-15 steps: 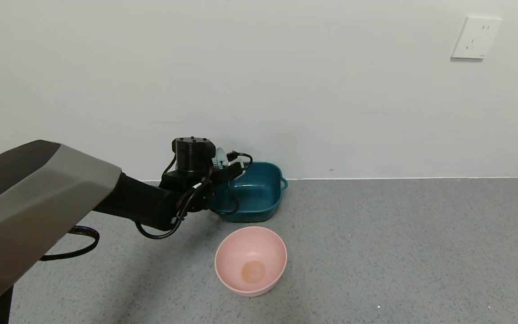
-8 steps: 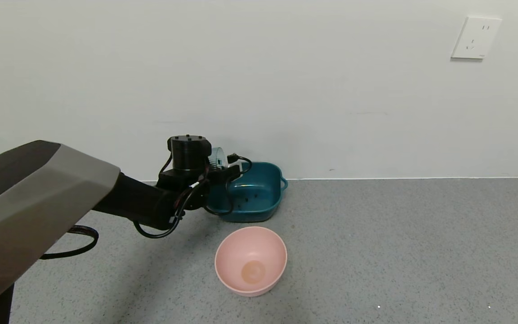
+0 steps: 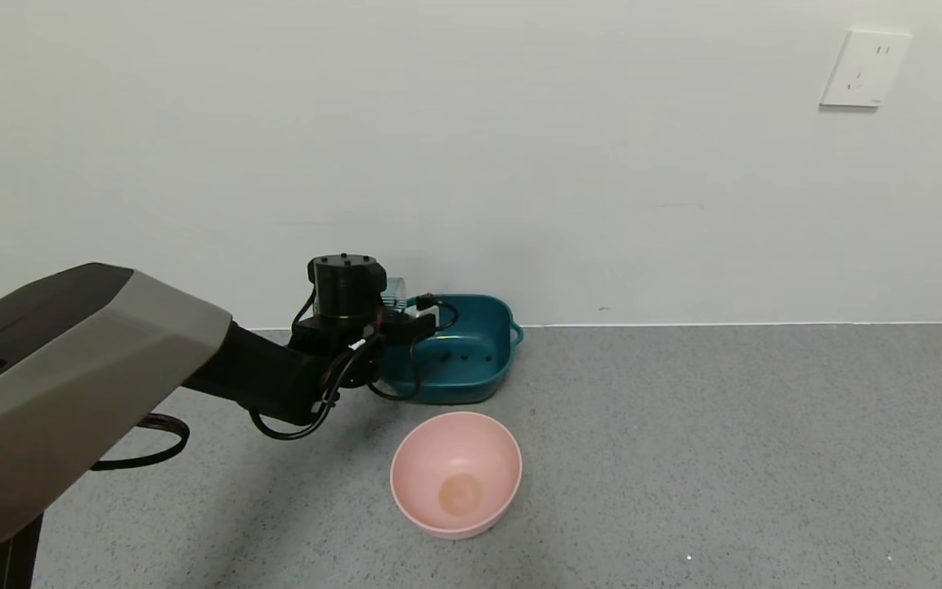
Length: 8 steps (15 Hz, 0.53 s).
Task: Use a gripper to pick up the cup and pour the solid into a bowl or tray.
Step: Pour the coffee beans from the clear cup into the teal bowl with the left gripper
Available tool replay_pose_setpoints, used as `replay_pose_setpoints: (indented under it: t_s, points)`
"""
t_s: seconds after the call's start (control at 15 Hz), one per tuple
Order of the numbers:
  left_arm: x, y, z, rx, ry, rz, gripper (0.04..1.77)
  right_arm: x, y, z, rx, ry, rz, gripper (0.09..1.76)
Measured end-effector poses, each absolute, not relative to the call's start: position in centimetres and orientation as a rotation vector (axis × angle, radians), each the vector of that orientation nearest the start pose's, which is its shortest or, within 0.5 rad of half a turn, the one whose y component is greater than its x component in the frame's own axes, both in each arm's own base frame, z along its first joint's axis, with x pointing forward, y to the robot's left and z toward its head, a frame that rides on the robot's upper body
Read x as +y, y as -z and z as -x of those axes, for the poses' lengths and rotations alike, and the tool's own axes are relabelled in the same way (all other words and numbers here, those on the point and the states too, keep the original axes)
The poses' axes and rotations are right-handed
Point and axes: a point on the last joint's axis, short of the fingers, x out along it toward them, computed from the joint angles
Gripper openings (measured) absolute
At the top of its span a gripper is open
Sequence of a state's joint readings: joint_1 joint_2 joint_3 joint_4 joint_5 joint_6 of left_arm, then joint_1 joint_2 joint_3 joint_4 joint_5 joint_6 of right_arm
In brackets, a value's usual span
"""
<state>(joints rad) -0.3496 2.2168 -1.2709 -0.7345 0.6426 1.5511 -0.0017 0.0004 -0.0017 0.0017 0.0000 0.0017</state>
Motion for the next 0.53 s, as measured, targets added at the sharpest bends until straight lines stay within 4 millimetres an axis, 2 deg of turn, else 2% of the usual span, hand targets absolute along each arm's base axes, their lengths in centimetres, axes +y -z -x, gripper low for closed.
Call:
replay_pose_setpoints:
  t_s: [0.53]
  points:
    - [-14.09, -12.04, -41.78, 0.376, -0.081, -1.652, 1.32, 0.0, -7.58, 2.29, 0.0, 0.002, -0.002, 1.71]
